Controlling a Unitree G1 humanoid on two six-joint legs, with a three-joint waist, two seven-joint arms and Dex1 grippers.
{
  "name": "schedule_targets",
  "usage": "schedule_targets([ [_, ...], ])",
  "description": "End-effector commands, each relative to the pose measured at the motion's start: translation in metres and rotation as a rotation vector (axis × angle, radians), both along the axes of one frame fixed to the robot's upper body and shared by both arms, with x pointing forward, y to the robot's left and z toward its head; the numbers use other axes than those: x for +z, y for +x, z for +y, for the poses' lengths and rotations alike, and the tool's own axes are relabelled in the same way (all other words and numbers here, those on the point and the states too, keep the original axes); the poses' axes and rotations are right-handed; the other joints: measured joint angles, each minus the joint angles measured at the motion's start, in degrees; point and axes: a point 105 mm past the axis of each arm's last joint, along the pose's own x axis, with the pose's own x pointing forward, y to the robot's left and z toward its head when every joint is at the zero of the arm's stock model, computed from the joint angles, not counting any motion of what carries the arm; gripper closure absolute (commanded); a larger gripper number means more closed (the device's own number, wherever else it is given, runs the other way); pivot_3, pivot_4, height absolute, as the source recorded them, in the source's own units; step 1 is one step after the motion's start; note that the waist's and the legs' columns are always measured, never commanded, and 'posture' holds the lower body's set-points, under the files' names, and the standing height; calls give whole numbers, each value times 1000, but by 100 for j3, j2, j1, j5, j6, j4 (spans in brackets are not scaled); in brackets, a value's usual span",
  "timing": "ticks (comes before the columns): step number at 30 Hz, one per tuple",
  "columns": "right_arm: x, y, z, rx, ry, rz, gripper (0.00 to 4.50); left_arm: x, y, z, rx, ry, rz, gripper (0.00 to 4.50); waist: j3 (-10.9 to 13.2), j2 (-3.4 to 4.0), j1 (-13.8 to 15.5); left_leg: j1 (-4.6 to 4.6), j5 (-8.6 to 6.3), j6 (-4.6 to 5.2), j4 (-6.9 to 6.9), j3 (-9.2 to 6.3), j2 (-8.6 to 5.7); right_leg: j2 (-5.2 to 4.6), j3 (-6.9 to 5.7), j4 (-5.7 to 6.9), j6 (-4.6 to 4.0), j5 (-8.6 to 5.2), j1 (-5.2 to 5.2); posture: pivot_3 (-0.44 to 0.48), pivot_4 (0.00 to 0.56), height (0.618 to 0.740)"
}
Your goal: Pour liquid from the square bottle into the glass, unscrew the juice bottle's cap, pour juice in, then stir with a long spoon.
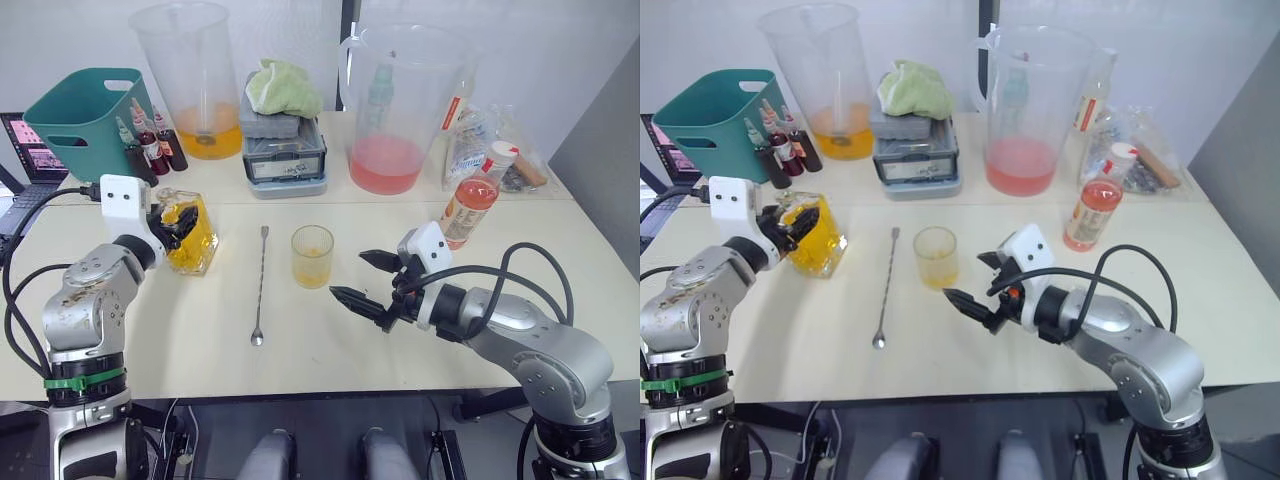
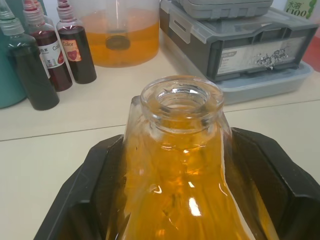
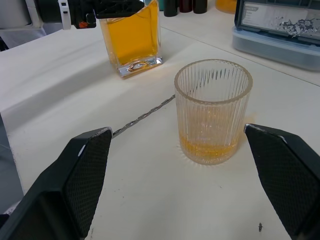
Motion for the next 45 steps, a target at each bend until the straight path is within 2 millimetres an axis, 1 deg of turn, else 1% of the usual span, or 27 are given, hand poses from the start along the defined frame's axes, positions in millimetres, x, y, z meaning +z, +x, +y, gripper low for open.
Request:
schedule_targets([
  [1, 10, -3, 1, 19, 12, -33, 0, 9, -2, 1, 27, -7, -59, 1711, 0, 0, 8, 2, 0, 0, -1, 0, 0, 0, 0, 0, 0, 0, 2, 0, 150, 740],
  [5, 11, -4, 1, 20, 12, -35, 0, -3, 5, 2, 70, -17, -11, 1711, -1, -1, 68, 12, -5, 9, -1, 3, 0, 0, 3, -1, 0, 0, 11, 0, 150, 740],
  [8, 11, -4, 1, 17, 13, -37, 0, -2, 6, 2, 77, -24, -23, 1711, -2, 0, 109, 24, -9, 15, -1, 8, 0, 0, 8, 0, 0, 0, 18, 0, 150, 740],
  [10, 11, -5, 1, 11, 13, -37, 0, 3, 6, 1, 72, -38, -59, 635, -2, 0, 116, 36, -10, 16, -4, 12, 0, 0, 12, 0, -1, 0, 25, 0, 150, 740],
  [12, 10, -5, 0, 4, 12, -37, 0, 11, 5, -1, 55, -49, -98, 11, -2, -1, 116, 38, -10, 16, -8, 15, 1, 0, 15, 0, -1, 0, 24, 0, 150, 740],
  [20, 10, -4, -11, -36, 11, -44, 0, 28, -6, -2, -6, -55, -182, 11, -2, -1, 117, 38, -12, 18, -8, 20, 1, 0, 19, -1, -1, 0, 23, 0, 150, 740],
  [25, 11, 0, -28, -87, 11, -51, 0, 37, -20, 0, -62, -73, -210, 11, -2, -1, 117, 38, -13, 20, -10, 21, 2, 0, 21, -3, -1, 0, 22, 0, 150, 740],
  [27, 9, 0, -40, -122, 7, -50, 0, 38, -32, 4, -125, -88, -208, 11, -2, -1, 117, 38, -13, 20, -12, 21, 2, 0, 21, -6, -1, 0, 22, 0, 150, 740],
  [28, 8, 1, -51, -154, 8, -49, 0, 36, -41, 10, -159, -93, -185, 11, -2, -1, 117, 38, -13, 20, -14, 22, 3, 0, 21, -8, -1, 0, 23, 0, 150, 740],
  [30, 7, 1, -66, -196, 11, -50, 0, 33, -51, 17, -192, -89, -154, 11, -2, 0, 109, 41, -13, 21, -22, 24, 5, 2, 23, -11, -1, 0, 21, 0, 150, 740],
  [32, 9, 1, -92, -276, 10, -64, 0, 36, -64, 23, -258, -98, -146, 11, -2, 0, 116, 46, -13, 21, -29, 29, 6, 2, 26, -13, -1, 0, 21, 0, 150, 740],
  [34, 11, -1, -111, -329, 12, -73, 0, 38, -74, 27, -302, -105, -143, 11, -2, 0, 131, 47, -14, 22, -31, 33, 9, 3, 27, -17, -1, 0, 23, 0, 150, 740],
  [35, 11, -2, -115, -341, 14, -75, 0, 38, -76, 28, -311, -104, -140, 11, -2, 0, 139, 48, -15, 24, -31, 34, 9, 3, 27, -23, -1, 0, 27, 0, 150, 740],
  [36, 9, -4, -126, -372, -4, -75, 0, 33, -81, 31, -322, -78, -120, 11, -3, 1, 151, 48, -16, 25, -32, 34, 10, 3, 27, -28, -1, 0, 30, 0, 150, 740],
  [38, 5, -9, -153, -456, -26, -77, 0, 23, -89, 41, -322, -29, -81, 11, -4, 2, 166, 57, -16, 25, -38, 38, 11, 1, 28, -32, -1, 0, 37, 0, 150, 740],
  [39, 3, -14, -172, -514, -37, -78, 0, 13, -94, 50, -307, -11, -50, 11, -4, 3, 174, 66, -17, 26, -47, 43, 11, 0, 31, -35, -1, 0, 43, 0, 150, 740],
  [40, 2, -17, -183, -549, -42, -80, 0, 7, -97, 56, -297, -2, -31, 11, -4, 4, 178, 81, -18, 28, -56, 50, 12, -1, 35, -39, -1, 0, 53, 0, 150, 740],
  [41, 0, -22, -198, -597, -40, -83, 0, -7, -100, 67, -262, 30, 0, 11, -6, 9, 181, 92, -21, 32, -60, 56, 14, -1, 37, -42, -1, 0, 62, 0, 150, 740],
  [42, -2, -26, -208, -625, -39, -86, 0, -16, -103, 74, -241, 56, 21, 11, -6, 14, 185, 106, -24, 36, -65, 63, 20, 0, 37, -52, -1, 0, 78, 0, 150, 740],
  [43, -7, -31, -221, -666, -59, -81, 0, -30, -107, 85, -217, 74, 36, 11, -6, 17, 189, 120, -25, 38, -72, 70, 24, 0, 37, -66, -1, -1, 93, 0, 150, 740],
  [45, -15, -38, -235, -705, -94, -72, 0, -46, -114, 97, -195, 92, 52, 11, -7, 17, 195, 163, -25, 38, -113, 86, 38, 2, 36, -125, 0, -1, 136, 0, 150, 740],
])
